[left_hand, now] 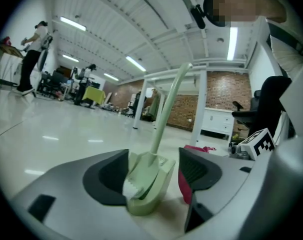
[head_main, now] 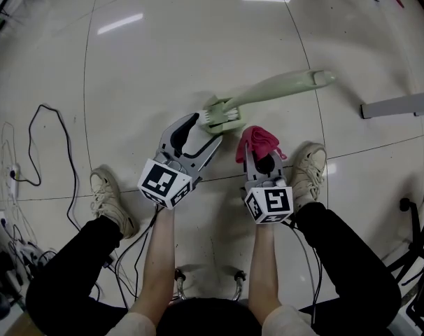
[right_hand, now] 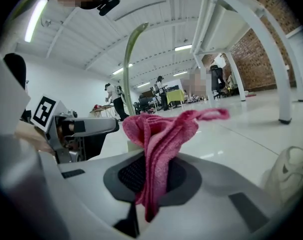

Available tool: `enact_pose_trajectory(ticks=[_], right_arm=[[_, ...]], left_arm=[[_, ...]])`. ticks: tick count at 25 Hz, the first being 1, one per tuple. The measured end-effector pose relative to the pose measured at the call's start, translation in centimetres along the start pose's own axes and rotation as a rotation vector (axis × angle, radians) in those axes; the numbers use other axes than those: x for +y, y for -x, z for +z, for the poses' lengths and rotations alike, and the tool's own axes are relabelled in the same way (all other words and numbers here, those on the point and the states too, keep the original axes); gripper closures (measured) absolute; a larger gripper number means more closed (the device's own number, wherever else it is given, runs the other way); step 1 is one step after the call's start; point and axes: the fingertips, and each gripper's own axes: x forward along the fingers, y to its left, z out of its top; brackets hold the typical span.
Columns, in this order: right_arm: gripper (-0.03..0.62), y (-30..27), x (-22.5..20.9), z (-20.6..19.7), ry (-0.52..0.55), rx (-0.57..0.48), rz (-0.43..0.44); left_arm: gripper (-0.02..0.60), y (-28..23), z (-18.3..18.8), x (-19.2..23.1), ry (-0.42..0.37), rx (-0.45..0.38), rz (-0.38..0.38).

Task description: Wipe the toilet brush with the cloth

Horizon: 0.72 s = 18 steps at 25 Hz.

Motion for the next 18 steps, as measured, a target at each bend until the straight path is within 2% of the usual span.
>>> enact_pose_trajectory(ticks=[1,5,9,13,18], right_arm=[[0.562,0.0,0.3,-0.4,-0.004,0.015,0.0],[0.562,-0.7,1.3,-2.3,-0.006,0.098,-0.005],[0.562,-1.5,1.8,-2.6,-0.033,0.117,0.004],[0.562,-2.7,1.8,-2.3,0.008,0.123,0.033],[0.562,-3.3,0.4,-1.9,0.067,0.137,0.052]], left_arm=[[0.251,-0.3,0.2,0.2,-0.018,0.007,-0.031],[0.155,-2.6,-0.2,1.6,-0.061,0.06,-0.133],[0.147,-4.9,-1.0,1.9,-0.033,0.089,-0.245],[0.147,-6.6,-2.1,1.4,0.055,0.099,-0.333],[0.147,-5.0,-2.3,0.7,0.085,0.091,-0.325]])
